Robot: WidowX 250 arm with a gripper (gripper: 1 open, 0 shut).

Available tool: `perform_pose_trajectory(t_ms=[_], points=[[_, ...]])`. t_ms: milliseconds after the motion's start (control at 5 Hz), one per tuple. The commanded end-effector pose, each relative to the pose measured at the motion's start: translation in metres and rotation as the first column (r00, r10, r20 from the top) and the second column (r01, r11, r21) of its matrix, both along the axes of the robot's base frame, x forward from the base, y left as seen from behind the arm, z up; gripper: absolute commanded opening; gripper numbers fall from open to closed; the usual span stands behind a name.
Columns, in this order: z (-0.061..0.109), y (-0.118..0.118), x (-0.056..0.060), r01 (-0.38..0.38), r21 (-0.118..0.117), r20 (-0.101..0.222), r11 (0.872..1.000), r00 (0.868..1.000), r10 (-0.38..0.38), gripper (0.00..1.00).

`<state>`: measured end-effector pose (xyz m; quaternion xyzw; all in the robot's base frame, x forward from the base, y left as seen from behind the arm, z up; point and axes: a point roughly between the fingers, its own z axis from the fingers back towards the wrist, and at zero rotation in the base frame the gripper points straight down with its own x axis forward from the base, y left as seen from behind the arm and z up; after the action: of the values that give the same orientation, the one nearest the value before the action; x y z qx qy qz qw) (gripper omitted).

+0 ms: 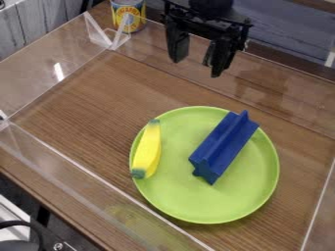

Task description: Remove the blue object from inside the green plate and put it on the table

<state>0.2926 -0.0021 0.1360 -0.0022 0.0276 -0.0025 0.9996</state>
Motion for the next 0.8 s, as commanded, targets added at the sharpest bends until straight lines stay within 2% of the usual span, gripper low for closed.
perform_pose_trajectory(t_ms=[0,200,400,600], points=[[-0.006,-0.007,-0.007,-0.009,-0.002,-0.01,1.0,1.0,0.009,1.0],[-0.016,-0.023,-0.02,-0.023,-0.011,0.0,1.0,1.0,0.023,1.0],[-0.022,-0.037,-0.03,-0.036,-0.015,0.031,0.999,0.999,0.037,1.0],[-0.027,-0.047,-0.035,-0.049,-0.017,0.033,0.999,0.998,0.05,1.0]])
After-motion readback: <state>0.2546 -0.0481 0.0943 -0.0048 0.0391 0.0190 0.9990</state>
